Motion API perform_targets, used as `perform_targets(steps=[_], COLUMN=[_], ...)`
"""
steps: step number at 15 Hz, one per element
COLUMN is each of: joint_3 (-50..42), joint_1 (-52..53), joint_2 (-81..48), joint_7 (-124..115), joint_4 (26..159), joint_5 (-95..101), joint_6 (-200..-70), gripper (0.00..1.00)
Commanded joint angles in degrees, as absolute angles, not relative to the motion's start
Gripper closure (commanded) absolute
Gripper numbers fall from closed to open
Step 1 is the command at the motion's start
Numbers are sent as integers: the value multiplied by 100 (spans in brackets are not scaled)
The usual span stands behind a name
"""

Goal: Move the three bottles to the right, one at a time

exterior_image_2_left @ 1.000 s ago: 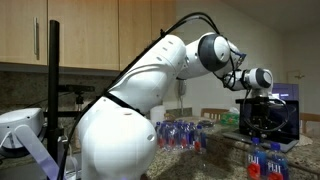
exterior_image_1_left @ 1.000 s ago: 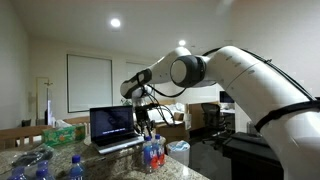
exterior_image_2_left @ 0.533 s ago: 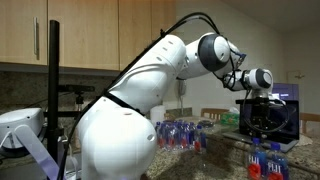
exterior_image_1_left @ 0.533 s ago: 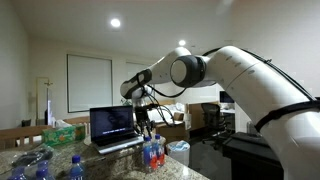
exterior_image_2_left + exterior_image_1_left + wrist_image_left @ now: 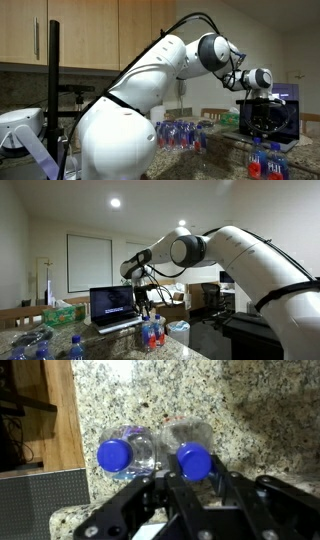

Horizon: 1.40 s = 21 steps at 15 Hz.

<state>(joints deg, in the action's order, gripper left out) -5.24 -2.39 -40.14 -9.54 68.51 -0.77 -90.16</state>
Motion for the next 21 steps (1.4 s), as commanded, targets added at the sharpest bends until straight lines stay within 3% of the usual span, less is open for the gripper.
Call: perform_targets(steps=[1, 2, 3, 9, 11, 21], joint_3=[-449, -442, -439, -411, -404, -363], joint_1=[-276, -277, -276, -261, -256, -171], joint_2=[-3818, -3819, -3817, -3762, -3750, -3526], joint_7=[-1027, -1017, -1015, -1007, -1008, -1031], joint_4=[7158, 7156, 7157, 7254, 7288, 7315], joint_5=[-153, -157, -159, -175, -174, -133], joint_6=[-9235, -9231, -9234, -9376, -9440, -9548], gripper=[86, 51, 40, 4, 0, 0])
